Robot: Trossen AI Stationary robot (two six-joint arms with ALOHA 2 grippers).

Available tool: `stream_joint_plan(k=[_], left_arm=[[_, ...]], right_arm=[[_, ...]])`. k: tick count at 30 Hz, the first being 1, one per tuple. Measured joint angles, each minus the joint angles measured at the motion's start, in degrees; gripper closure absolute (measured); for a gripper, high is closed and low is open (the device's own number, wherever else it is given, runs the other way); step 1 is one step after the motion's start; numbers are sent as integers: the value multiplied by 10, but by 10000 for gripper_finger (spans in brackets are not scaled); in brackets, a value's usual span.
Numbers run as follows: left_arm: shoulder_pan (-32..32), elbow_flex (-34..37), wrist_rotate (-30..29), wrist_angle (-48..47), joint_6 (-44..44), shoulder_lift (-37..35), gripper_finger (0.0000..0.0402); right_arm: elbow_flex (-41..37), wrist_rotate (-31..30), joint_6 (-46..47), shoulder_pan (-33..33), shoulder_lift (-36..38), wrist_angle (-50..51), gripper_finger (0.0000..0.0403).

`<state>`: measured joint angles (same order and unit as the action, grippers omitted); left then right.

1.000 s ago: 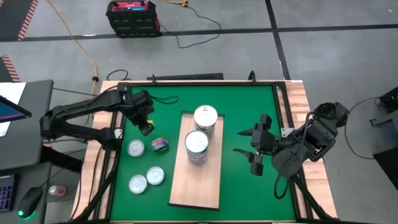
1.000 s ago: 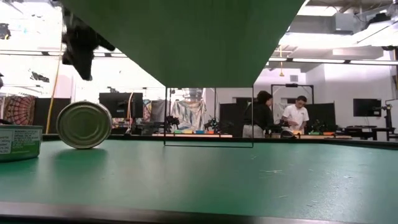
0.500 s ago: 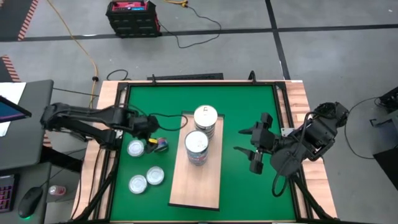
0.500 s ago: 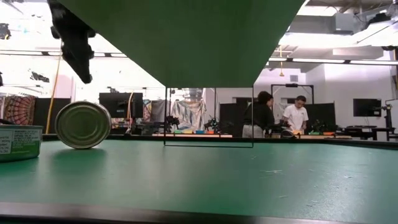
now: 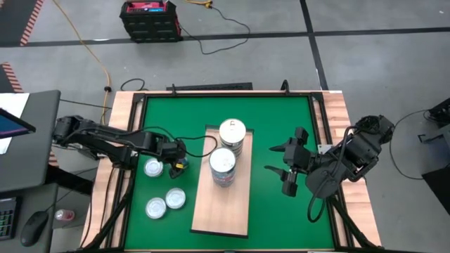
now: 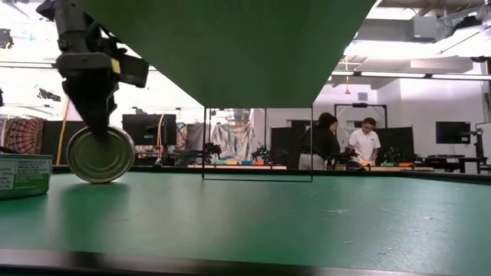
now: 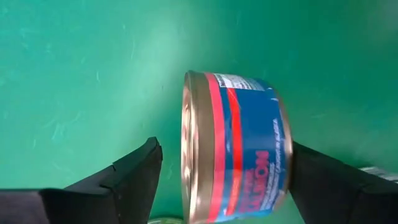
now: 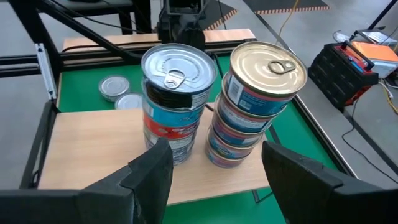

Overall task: Stack canned seafood by type on shelf
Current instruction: Stack the blue pink tuna can on top of the other blue pink tuna cans on the shelf

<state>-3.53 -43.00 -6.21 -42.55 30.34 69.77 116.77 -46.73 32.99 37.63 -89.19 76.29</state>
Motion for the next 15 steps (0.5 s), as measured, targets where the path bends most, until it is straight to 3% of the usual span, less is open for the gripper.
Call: stream_joint_plan(k=[5, 11, 15], left_arm=[[0, 13, 0, 5, -26, -3, 127], [0, 13, 4, 14, -35, -6, 221], [0, 1, 11, -19, -20, -49, 223]], right_arm=[[0, 2, 0, 0, 0, 0, 127], [0, 2, 0, -3, 0, 0, 127], [0, 2, 6, -3, 0, 0, 127]])
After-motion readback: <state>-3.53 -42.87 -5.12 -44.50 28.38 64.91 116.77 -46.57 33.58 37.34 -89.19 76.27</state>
